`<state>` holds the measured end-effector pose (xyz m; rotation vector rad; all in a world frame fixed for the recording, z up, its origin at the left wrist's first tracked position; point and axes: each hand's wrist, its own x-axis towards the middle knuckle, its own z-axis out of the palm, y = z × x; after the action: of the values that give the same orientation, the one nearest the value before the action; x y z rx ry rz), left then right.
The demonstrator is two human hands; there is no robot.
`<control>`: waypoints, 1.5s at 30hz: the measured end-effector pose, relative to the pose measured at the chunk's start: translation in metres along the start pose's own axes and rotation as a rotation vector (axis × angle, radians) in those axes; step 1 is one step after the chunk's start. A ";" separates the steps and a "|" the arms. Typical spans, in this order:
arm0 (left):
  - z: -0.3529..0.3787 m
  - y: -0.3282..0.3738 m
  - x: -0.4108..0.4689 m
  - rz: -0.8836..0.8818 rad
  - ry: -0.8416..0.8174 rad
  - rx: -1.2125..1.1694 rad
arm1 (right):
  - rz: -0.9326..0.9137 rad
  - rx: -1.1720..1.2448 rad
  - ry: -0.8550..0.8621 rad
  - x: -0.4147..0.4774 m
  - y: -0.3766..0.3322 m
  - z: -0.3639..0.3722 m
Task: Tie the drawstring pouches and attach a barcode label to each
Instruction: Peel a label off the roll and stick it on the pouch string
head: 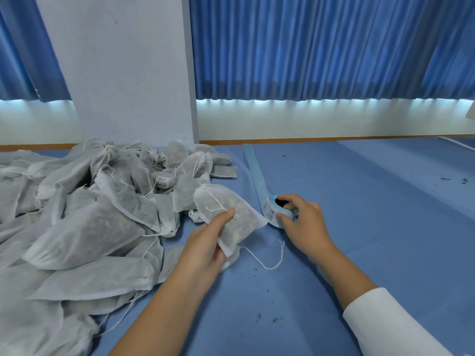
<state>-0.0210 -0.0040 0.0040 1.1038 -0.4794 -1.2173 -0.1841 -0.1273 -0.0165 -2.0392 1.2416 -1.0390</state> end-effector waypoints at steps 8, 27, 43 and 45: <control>-0.002 -0.001 -0.003 0.129 -0.184 0.250 | 0.198 0.638 -0.216 -0.019 -0.027 0.009; -0.012 -0.013 0.000 0.563 -0.471 1.043 | -0.217 0.008 -0.208 -0.013 -0.023 -0.017; -0.013 -0.012 0.000 0.560 -0.468 1.082 | -0.362 -0.166 -0.176 -0.013 -0.026 -0.019; -0.013 -0.012 -0.001 0.562 -0.473 1.078 | -0.370 -0.150 -0.165 -0.013 -0.026 -0.019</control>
<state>-0.0169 0.0028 -0.0116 1.3907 -1.8192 -0.6574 -0.1907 -0.1048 0.0092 -2.4803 0.9017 -0.9326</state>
